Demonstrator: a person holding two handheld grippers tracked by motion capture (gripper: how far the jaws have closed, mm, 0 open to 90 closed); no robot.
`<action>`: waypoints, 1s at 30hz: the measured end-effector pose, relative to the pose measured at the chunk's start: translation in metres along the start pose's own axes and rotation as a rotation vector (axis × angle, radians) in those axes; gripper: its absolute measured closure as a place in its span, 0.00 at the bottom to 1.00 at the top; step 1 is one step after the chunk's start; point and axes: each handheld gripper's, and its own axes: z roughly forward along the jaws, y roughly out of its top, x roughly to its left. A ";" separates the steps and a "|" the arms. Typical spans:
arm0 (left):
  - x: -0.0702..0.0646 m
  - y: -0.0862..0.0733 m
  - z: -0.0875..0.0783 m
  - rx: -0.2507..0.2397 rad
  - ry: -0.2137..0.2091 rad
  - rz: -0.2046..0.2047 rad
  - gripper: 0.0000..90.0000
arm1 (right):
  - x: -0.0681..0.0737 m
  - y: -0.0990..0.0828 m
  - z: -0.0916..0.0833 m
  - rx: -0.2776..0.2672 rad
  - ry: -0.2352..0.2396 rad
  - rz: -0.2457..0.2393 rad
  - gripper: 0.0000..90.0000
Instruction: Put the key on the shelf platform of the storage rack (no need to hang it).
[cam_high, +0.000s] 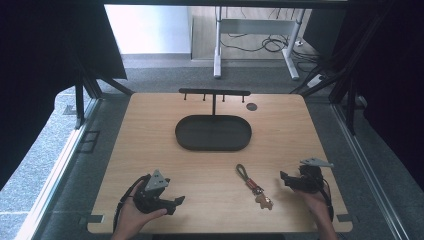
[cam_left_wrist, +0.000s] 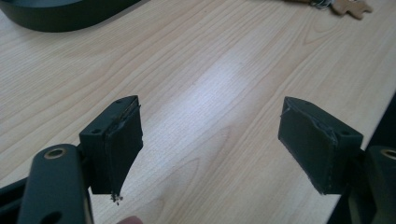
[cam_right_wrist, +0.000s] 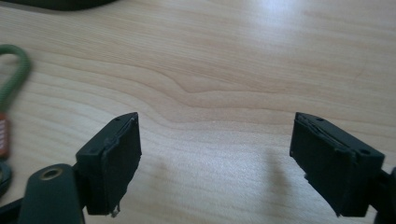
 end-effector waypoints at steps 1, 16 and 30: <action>0.000 0.000 0.000 0.000 0.000 0.000 0.25 | 0.000 0.000 0.000 0.000 0.000 0.000 0.20; -0.004 -0.003 -0.006 -0.015 -0.002 0.020 0.25 | 0.002 0.004 -0.042 -0.032 0.019 -0.098 0.26; -0.001 -0.003 -0.007 -0.017 0.007 0.004 0.25 | 0.001 0.001 -0.047 -0.021 0.078 -0.081 0.31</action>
